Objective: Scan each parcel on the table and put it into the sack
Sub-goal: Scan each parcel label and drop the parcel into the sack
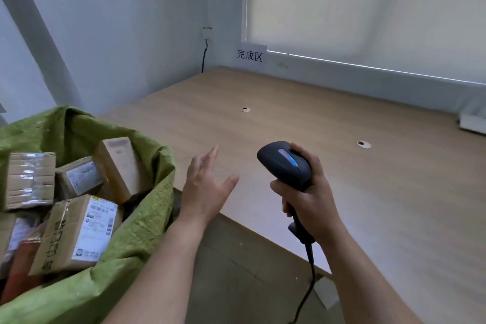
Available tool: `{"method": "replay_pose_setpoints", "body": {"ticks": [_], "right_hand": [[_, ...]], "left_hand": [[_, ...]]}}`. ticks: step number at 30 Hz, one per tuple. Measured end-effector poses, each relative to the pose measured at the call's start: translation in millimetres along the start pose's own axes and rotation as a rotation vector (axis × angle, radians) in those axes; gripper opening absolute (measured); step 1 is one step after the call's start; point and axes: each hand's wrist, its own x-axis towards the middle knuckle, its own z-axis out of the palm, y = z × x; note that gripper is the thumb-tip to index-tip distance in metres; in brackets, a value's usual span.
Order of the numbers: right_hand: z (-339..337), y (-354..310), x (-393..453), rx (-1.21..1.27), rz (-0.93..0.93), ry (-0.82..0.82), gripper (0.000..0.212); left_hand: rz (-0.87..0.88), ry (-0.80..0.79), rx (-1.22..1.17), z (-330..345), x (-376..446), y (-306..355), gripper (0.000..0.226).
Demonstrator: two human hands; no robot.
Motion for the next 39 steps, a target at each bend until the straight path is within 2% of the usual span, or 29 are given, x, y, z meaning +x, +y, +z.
{"method": "replay_pose_setpoints", "body": {"ticks": [8,18,29,39], "right_hand": [[-114,-1,-38,0.002,-0.007,0.121,0.064],[-252,0,-100,-0.037,0.003,0.284,0.063],[-364,-3,-152,-0.106,-0.028,0.563,0.064],[-461,-2,-162,-0.186,-0.034,0.804,0.068]], "left_hand": [[0.118,-0.094,0.024,80,-35,85,0.073],[0.287,-0.193,-0.059,188,-88,185,0.070],[0.515,-0.354,-0.135,288,-109,280,0.066],[0.696,-0.527,-0.195,387,-107,363,0.070]]}}
